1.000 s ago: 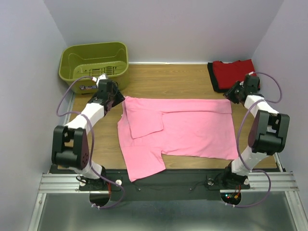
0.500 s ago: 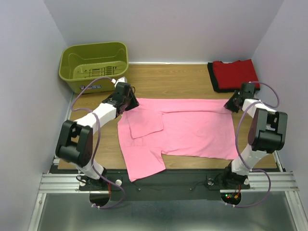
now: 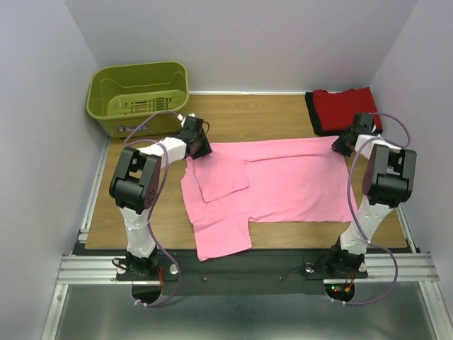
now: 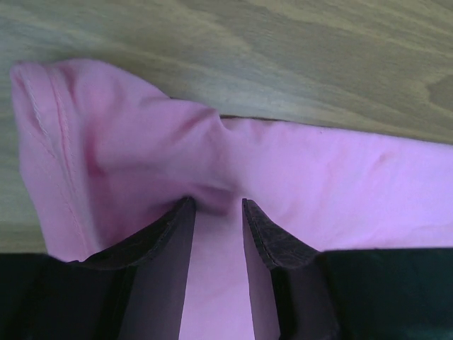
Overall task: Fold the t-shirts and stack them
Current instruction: Fold the tshirt
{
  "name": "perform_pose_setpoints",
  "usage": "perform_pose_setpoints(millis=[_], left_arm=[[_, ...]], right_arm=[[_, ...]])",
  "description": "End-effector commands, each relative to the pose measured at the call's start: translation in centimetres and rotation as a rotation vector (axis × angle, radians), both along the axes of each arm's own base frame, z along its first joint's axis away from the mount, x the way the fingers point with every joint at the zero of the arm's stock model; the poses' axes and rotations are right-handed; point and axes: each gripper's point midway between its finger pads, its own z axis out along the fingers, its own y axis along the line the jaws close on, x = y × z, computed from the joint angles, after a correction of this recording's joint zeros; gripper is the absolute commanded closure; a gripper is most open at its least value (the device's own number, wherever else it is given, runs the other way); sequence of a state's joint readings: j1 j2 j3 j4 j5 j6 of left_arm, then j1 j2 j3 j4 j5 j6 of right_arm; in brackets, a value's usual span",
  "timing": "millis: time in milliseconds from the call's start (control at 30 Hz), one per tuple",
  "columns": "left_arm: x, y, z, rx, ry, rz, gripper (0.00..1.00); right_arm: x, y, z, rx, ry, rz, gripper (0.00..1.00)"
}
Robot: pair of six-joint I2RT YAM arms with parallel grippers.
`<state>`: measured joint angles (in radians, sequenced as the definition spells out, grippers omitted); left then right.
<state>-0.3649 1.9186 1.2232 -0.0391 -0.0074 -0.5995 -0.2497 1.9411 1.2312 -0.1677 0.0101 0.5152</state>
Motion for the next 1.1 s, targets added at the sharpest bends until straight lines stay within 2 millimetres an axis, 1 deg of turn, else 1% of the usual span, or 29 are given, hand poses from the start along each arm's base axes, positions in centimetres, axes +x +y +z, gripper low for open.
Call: perform_pose_setpoints(millis=[0, 33, 67, 100, 133, 167, 200, 233, 267, 300, 333, 367, 400, 433, 467, 500, 533, 567, 600, 633, 667, 700, 733, 767, 833, 867, 967, 1000, 1067], left_arm=[[2.1, -1.8, 3.6, -0.047, -0.076, -0.045, 0.52], [2.2, -1.7, 4.3, -0.047, -0.089, -0.045, 0.5], [2.0, -1.6, 6.0, -0.051, -0.119, -0.043, 0.48], [1.8, -1.4, 7.0, -0.054, -0.136, -0.037, 0.45], [1.5, -1.2, 8.0, -0.056, -0.153, -0.035, 0.44], [0.6, -0.4, 8.1, -0.026, -0.151, -0.011, 0.43], [-0.1, 0.0, 10.7, -0.035, -0.2, -0.003, 0.42], [-0.9, 0.5, 11.3, -0.026, -0.207, 0.008, 0.33], [-2.6, 1.4, 10.3, 0.001, -0.172, 0.017, 0.32], [-3.8, 1.9, 12.1, 0.0, -0.207, 0.027, 0.31], [-5.0, 2.3, 12.1, 0.007, -0.201, 0.027, 0.31], [-7.3, 3.3, 11.6, 0.022, -0.177, 0.027, 0.31], [-8.6, 3.6, 11.3, 0.026, -0.164, 0.021, 0.31], [-9.9, 4.0, 10.8, 0.032, -0.15, 0.015, 0.31], [-12.1, 4.8, 10.2, 0.04, -0.134, 0.012, 0.31], [-13.5, 4.9, 9.7, 0.038, -0.12, 0.009, 0.31], [-15.6, 5.6, 8.7, 0.041, -0.091, 0.003, 0.31], [-16.6, 6.0, 8.1, 0.045, -0.071, 0.004, 0.31], [-17.5, 6.2, 7.6, 0.045, -0.053, 0.006, 0.31], [-18.3, 6.6, 7.0, 0.053, -0.033, 0.005, 0.31], [-19.5, 7.0, 6.0, 0.067, 0.007, 0.005, 0.31], [-19.8, 7.3, 5.9, 0.069, 0.014, 0.01, 0.32], [-20.1, 7.4, 5.6, 0.077, 0.026, 0.01, 0.32], [-20.4, 7.7, 5.4, 0.09, 0.045, 0.012, 0.33], [-20.7, 7.8, 4.7, 0.121, 0.094, -0.002, 0.36], [-21.0, 7.8, 3.8, 0.149, 0.148, -0.026, 0.37], [-21.7, 7.4, 2.3, 0.175, 0.231, -0.07, 0.39], [-22.0, 6.9, 1.8, 0.172, 0.26, -0.085, 0.4], [-22.1, 6.1, 1.6, 0.173, 0.265, -0.11, 0.43]], right_arm=[[0.8, -2.0, 0.2, -0.055, 0.008, -0.022, 0.72], [1.0, -1.5, 0.9, -0.036, -0.011, 0.0, 0.71], [0.7, -1.3, 1.3, -0.032, -0.017, 0.004, 0.7], [0.6, -1.1, 1.9, -0.026, -0.026, 0.005, 0.69], [0.5, -1.0, 3.7, -0.03, -0.063, 0.006, 0.66], [0.1, -0.4, 4.4, -0.012, -0.076, 0.023, 0.64], [-0.8, 0.0, 4.4, -0.003, -0.066, 0.028, 0.62], [-1.3, 0.5, 5.0, 0.009, -0.077, 0.037, 0.56], [-1.9, 0.7, 6.8, 0.005, -0.108, 0.042, 0.53], [-2.8, 1.0, 7.3, 0.009, -0.098, 0.045, 0.49], [-4.2, 1.5, 6.7, 0.018, -0.071, 0.051, 0.41], [-5.0, 1.7, 8.4, 0.009, -0.097, 0.054, 0.38], [-6.9, 2.2, 7.5, 0.02, -0.051, 0.052, 0.37], [-7.1, 2.2, 8.5, 0.014, -0.071, 0.052, 0.34], [-8.6, 2.9, 9.2, 0.021, -0.087, 0.06, 0.3], [-10.1, 3.5, 8.3, 0.038, -0.054, 0.067, 0.23], [-11.3, 4.0, 8.1, 0.043, -0.031, 0.077, 0.2], [-12.1, 4.3, 8.0, 0.043, -0.022, 0.079, 0.19], [-12.7, 4.6, 9.1, 0.031, -0.049, 0.086, 0.16], [-13.5, 4.9, 8.8, 0.036, -0.041, 0.089, 0.16], [-14.6, 5.4, 8.1, 0.053, -0.025, 0.098, 0.16], [-15.2, 5.8, 8.5, 0.057, -0.04, 0.105, 0.16], [-15.6, 6.2, 8.4, 0.063, -0.041, 0.115, 0.16], [-16.3, 6.4, 7.9, 0.062, -0.028, 0.12, 0.16], [-16.9, 6.6, 7.8, 0.033, -0.014, 0.142, 0.16], [-17.3, 6.5, 7.7, 0.004, -0.001, 0.14, 0.16], [-17.4, 6.3, 7.8, -0.029, 0.004, 0.14, 0.16], [-17.4, 6.4, 7.7, -0.027, 0.005, 0.141, 0.16], [-17.3, 6.4, 7.6, -0.025, 0.011, 0.137, 0.16]])
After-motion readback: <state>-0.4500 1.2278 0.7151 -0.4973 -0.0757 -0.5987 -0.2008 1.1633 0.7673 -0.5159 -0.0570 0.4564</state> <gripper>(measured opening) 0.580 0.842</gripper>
